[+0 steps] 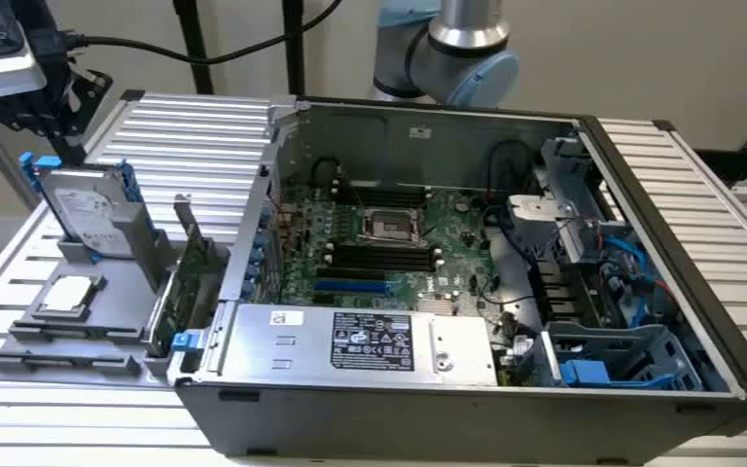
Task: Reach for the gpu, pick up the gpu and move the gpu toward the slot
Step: 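Reach for the gpu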
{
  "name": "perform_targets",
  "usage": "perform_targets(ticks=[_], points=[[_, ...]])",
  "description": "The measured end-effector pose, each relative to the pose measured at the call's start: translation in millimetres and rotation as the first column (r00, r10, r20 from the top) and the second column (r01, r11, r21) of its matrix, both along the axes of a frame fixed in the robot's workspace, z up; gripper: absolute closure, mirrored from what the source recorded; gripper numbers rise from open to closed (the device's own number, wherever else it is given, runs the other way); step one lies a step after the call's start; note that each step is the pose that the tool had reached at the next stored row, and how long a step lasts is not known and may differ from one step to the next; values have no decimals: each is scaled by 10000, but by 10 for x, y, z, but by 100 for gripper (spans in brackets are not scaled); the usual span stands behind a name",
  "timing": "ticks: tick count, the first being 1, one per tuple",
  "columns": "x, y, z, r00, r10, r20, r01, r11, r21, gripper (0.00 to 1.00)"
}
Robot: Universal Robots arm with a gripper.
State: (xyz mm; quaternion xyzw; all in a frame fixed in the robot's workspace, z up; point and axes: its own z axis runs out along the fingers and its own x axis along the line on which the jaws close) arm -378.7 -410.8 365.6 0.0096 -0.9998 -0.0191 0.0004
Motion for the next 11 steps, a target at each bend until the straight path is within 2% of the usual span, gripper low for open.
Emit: perform_targets(ticks=[11], points=[[0,0,0,10000,0,0,0,10000,0,89]])
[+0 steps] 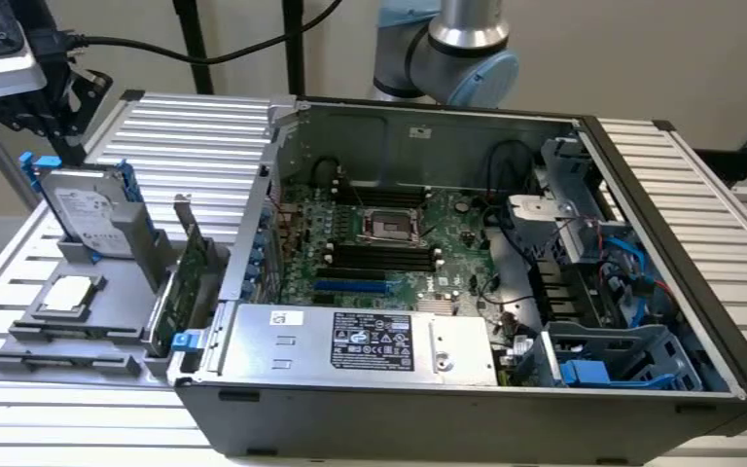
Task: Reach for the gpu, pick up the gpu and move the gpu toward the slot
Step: 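Reach for the gpu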
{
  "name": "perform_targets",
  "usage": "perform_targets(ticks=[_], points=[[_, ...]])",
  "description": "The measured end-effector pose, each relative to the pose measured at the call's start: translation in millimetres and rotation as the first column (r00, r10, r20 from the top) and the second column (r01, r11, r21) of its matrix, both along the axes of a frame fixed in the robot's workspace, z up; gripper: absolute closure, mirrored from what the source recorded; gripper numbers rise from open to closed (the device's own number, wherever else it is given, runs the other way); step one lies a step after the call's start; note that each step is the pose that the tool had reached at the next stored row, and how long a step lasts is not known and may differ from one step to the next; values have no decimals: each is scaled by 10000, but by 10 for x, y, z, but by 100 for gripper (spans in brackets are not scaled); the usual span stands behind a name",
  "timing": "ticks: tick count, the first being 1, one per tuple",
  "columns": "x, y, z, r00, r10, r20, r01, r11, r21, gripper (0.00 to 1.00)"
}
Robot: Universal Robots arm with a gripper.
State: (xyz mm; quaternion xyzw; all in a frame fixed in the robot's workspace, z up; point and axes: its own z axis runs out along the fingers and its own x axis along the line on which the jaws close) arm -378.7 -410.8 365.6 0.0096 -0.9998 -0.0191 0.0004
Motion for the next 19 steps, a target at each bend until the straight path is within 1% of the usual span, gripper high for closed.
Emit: perform_targets(ticks=[2,3,4,8,11,15,19], points=[[0,-2,0,10000,0,-1,0,10000,0,89],[1,-10,0,10000,0,-3,0,10000,-2,89],[6,-30,-2,10000,-1,-3,1,10000,0,89],[62,-178,-11,10000,-1,-1,1,10000,0,89],[133,-277,-20,10000,1,0,-1,10000,0,89],[267,-370,-42,10000,0,0,0,10000,0,89],[405,-434,-81,10000,0,1,0,10000,0,89]])
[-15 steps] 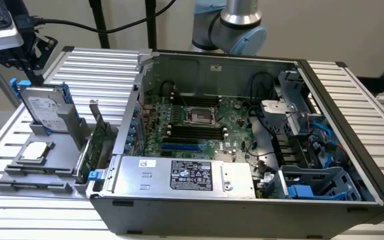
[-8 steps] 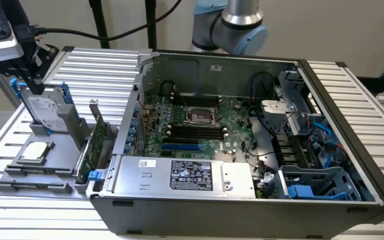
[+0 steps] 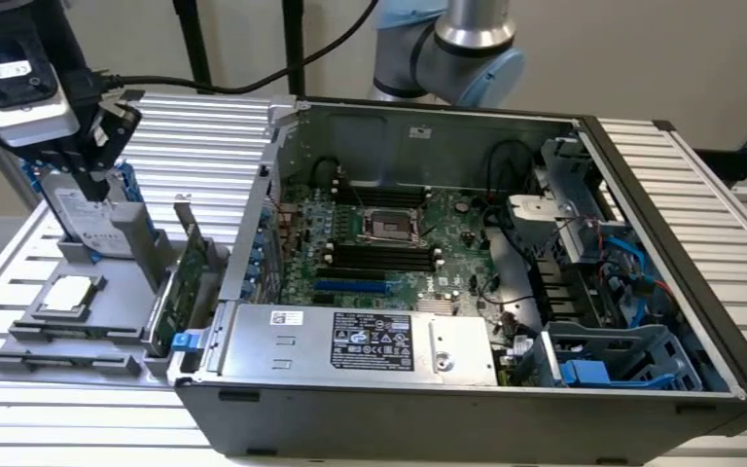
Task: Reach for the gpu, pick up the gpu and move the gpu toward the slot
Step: 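Reach for the gpu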
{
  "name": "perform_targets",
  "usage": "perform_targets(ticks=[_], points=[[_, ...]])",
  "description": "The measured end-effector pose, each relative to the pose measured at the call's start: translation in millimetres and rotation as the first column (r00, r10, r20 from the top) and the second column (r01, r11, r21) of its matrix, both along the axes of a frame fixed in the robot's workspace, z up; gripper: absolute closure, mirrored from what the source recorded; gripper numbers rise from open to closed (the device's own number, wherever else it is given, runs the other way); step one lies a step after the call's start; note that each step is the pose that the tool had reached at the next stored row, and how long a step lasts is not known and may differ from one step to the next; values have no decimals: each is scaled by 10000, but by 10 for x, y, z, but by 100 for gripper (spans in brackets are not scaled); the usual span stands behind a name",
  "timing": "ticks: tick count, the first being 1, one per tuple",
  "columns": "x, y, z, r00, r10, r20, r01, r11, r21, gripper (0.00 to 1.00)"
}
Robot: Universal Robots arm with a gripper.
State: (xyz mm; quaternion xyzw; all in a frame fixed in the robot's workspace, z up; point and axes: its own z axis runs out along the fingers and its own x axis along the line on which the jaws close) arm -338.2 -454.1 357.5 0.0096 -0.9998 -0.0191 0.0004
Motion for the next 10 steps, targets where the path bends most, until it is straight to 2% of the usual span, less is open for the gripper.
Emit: perform_targets(ticks=[10], points=[[296,-133,-136,10000,-1,17,1,10000,-8,89]])
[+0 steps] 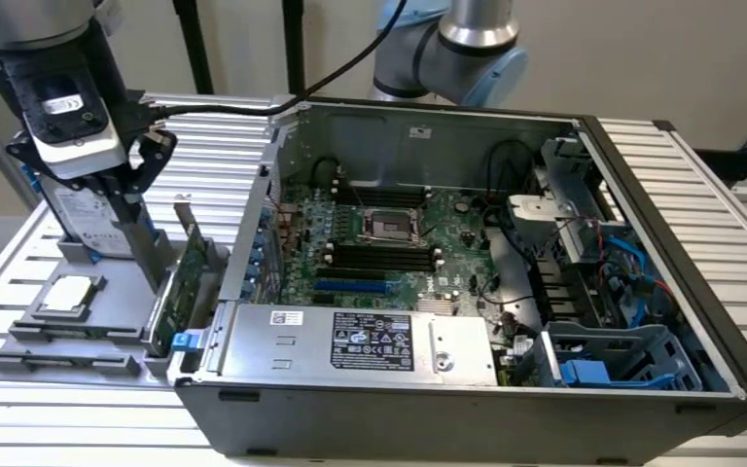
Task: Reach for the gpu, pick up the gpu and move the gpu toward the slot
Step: 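Reach for the gpu, then pick up the gpu and move the gpu toward the slot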
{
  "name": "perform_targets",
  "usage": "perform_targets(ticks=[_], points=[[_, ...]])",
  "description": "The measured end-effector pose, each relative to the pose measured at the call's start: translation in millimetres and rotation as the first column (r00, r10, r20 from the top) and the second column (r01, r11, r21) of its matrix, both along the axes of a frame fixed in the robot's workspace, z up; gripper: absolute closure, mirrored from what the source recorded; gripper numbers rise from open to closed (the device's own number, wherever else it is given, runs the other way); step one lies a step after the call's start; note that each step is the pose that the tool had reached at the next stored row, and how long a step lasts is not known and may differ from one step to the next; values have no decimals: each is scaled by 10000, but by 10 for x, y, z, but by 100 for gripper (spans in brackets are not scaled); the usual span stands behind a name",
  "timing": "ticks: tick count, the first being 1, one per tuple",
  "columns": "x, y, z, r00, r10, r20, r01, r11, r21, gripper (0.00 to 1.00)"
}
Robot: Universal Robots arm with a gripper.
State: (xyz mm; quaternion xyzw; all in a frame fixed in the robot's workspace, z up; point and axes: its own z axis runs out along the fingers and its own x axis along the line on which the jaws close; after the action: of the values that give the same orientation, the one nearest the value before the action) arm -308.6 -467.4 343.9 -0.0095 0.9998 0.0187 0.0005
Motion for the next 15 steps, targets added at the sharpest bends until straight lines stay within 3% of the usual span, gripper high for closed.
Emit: perform_targets(ticks=[4,15], points=[[82,-61,-50,10000,1,10,-1,10000,-2,89],[87,-63,-52,10000,6,5,-6,10000,0,89]])
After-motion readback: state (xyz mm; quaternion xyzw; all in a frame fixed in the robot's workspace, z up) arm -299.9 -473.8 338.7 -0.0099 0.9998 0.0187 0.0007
